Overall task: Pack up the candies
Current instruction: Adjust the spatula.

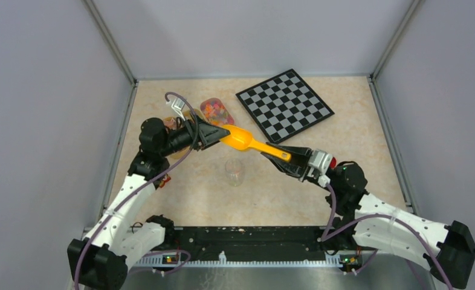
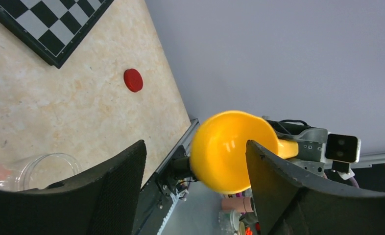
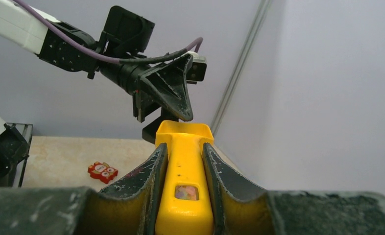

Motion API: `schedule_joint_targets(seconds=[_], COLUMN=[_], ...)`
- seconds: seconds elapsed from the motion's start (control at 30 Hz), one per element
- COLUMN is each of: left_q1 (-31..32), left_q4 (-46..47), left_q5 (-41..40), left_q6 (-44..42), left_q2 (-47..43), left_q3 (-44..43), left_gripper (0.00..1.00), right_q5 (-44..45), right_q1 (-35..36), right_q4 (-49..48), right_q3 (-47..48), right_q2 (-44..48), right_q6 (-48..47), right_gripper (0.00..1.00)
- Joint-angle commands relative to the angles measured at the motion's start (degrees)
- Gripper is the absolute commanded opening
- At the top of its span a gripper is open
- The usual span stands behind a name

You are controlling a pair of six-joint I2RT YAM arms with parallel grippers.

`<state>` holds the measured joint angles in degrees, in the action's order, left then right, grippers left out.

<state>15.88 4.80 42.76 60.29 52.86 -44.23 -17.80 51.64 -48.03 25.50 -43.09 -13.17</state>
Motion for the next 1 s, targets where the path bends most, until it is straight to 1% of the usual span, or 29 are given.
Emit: schedule_joint_targets(seconds=[0.0, 0.07, 0.2, 0.27, 0.37, 0.4, 0.47, 0.6, 0.73, 0.93, 0.97], left_q1=[-0.2, -0.1, -0.1, -0.1, -0.2, -0.2, -0.2, -0.1, -0.1, -0.1, -0.2], left_q4=[8.7, 8.8, 10.5, 11.4, 10.5, 10.0, 8.9, 5.6, 4.3, -1.2, -3.7], left_q5=[3.6, 2.2, -0.1, -0.4, -0.4, -0.1, 0.5, 0.1, 0.1, 0.3, -0.6], left_q6=[5.7, 7.1, 11.4, 13.7, 15.1, 15.0, 14.2, 13.4, 14.7, 13.8, 12.6], left_q2=[1.2, 1.1, 0.8, 1.1, 2.1, 2.6, 3.3, 3.1, 2.9, 3.3, 3.4], left_q3=[1.2, 2.4, 5.4, 6.4, 6.8, 6.6, 6.3, 5.9, 6.1, 4.7, 3.8], left_gripper=[0.71, 0.57, 0.37, 0.25, 0.04, 0.0, 0.0, 0.0, 0.0, 0.0, 0.0], right_q5=[0.6, 1.7, 2.4, 2.7, 3.6, 3.9, 4.3, 5.3, 3.3, 2.9, 2.7], right_q1=[0.7, 0.7, 0.7, 0.7, 0.7, 0.7, 0.7, 0.7, 0.7, 0.7, 0.7], right_q4=[-2.7, -2.2, 0.9, 5.1, 12.8, 14.7, 18.3, 24.7, 28.4, 30.5, 30.4], right_q3=[0.8, 0.2, -1.4, -1.4, -0.7, -0.5, -0.2, 1.4, 2.7, 5.0, 5.2], right_q2=[-2.4, -2.9, -2.3, -1.7, -0.5, 0.1, 1.3, 2.3, 1.4, -0.1, -0.1], right_q6=[1.7, 2.4, 2.5, 1.5, -0.7, -1.3, -1.9, -2.8, -5.6, -8.1, -8.3], right_gripper=[0.0, 0.0, 0.05, 0.1, 0.15, 0.17, 0.23, 0.27, 0.38, 0.37, 0.39])
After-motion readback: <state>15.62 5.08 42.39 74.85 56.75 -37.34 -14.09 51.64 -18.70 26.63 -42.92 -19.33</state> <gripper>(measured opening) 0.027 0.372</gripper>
